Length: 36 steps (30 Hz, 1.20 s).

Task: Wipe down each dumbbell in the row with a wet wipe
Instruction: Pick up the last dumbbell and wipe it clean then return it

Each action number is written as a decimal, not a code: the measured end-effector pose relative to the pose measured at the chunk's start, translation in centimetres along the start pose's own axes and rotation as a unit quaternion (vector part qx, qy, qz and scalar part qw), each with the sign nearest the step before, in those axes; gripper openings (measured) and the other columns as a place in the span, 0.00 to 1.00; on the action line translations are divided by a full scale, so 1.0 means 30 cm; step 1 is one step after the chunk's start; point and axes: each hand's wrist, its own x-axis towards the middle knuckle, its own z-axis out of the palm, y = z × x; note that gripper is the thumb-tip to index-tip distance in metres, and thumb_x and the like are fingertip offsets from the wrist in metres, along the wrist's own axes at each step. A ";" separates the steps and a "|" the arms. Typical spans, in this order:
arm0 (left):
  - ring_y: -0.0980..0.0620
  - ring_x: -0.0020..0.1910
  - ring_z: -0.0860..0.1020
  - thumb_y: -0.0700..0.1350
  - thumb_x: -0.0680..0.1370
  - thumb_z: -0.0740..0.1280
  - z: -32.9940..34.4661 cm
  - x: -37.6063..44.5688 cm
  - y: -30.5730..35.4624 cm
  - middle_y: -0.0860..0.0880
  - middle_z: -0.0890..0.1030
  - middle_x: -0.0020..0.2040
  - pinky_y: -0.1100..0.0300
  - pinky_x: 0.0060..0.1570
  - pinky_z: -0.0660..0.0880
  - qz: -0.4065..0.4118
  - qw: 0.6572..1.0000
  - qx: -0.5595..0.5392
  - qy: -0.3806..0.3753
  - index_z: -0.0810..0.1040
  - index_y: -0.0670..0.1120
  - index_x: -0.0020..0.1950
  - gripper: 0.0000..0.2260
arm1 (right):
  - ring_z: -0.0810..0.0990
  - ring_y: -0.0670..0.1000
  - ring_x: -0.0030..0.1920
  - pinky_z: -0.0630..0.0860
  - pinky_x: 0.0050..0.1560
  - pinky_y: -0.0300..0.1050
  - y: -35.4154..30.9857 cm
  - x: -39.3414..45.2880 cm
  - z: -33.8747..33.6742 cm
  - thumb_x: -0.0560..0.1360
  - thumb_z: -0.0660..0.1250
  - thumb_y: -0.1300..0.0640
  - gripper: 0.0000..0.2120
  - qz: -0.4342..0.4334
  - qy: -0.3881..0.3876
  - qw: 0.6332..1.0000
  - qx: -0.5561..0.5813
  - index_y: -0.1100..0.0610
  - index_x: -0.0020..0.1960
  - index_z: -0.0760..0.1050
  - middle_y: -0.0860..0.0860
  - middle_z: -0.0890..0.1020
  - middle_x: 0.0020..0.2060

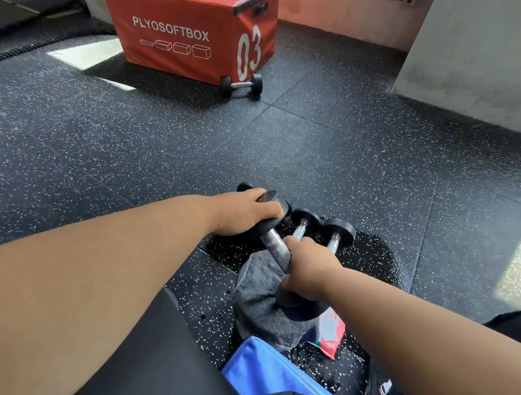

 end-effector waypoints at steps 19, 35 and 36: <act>0.44 0.55 0.82 0.74 0.69 0.62 0.002 0.005 -0.012 0.46 0.83 0.58 0.43 0.64 0.76 0.019 1.000 -0.021 0.005 0.76 0.59 0.65 0.30 | 0.82 0.55 0.44 0.76 0.53 0.51 -0.019 0.007 0.004 0.61 0.77 0.53 0.23 0.015 -0.036 0.999 0.027 0.47 0.52 0.72 0.46 0.83 0.41; 0.41 0.64 0.78 0.74 0.68 0.62 -0.010 -0.004 -0.003 0.44 0.76 0.72 0.41 0.70 0.73 0.004 1.000 -0.008 -0.002 0.62 0.59 0.84 0.46 | 0.80 0.52 0.45 0.77 0.45 0.46 0.088 0.020 -0.126 0.73 0.77 0.50 0.26 -0.069 -0.037 0.996 -0.048 0.43 0.69 0.75 0.45 0.80 0.39; 0.41 0.64 0.78 0.74 0.69 0.61 -0.010 -0.007 0.001 0.44 0.76 0.71 0.42 0.70 0.73 0.008 1.000 -0.006 0.001 0.63 0.59 0.84 0.45 | 0.79 0.53 0.46 0.74 0.45 0.45 0.080 0.012 -0.119 0.74 0.76 0.48 0.26 -0.068 -0.030 0.996 -0.043 0.44 0.70 0.74 0.44 0.79 0.39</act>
